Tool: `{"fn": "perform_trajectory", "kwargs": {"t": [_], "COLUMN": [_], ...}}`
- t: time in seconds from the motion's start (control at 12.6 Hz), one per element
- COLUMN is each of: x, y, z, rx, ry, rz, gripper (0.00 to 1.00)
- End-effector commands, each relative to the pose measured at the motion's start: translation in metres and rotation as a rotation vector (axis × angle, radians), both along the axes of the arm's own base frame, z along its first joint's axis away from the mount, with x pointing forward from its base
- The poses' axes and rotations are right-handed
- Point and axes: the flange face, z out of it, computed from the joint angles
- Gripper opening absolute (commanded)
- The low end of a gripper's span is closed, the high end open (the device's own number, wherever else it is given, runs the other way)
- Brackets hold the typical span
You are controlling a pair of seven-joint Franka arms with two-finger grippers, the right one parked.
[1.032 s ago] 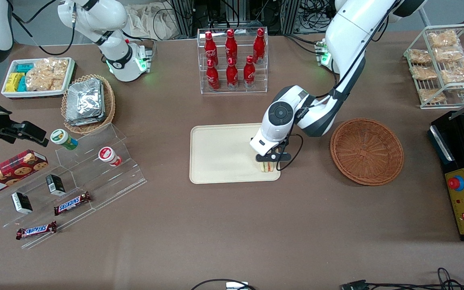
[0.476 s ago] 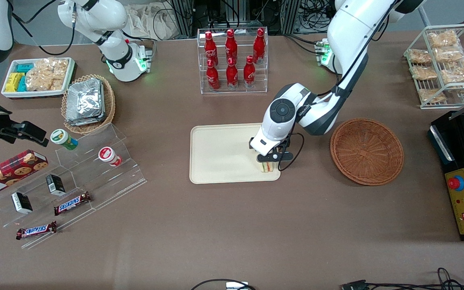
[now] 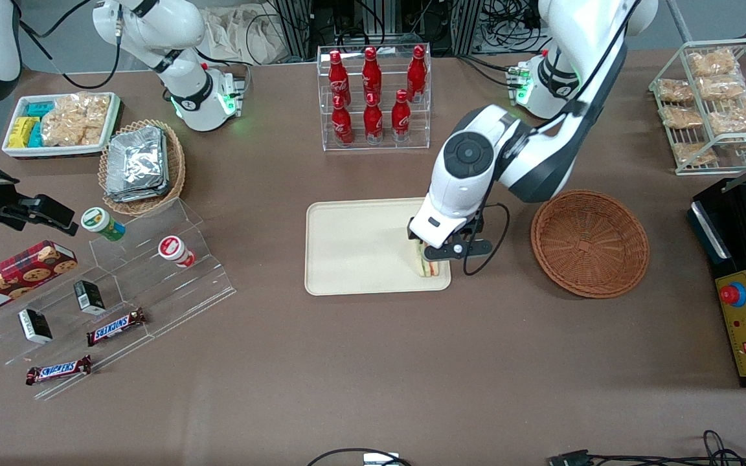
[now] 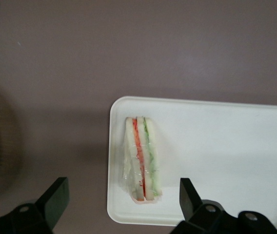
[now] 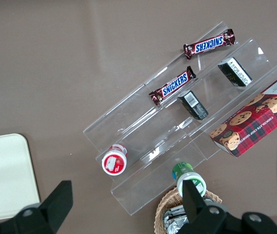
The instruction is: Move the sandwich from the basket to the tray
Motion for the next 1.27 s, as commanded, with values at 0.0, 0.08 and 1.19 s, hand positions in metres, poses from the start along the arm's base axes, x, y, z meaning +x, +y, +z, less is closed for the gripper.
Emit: {"fn": "perform_trajectory", "kwargs": {"t": [0.0,0.08,1.19], "x": [0.024,0.029,0.028], "y": [0.026,0.043,0.356], "z": [0.072,0.092,0.174], "rx": [-0.032,-0.030,-0.024], "ry": [-0.017,-0.034,-0.017], "rz": [0.073,0.093,0.147], "gripper": [1.00,1.00,1.00]}}
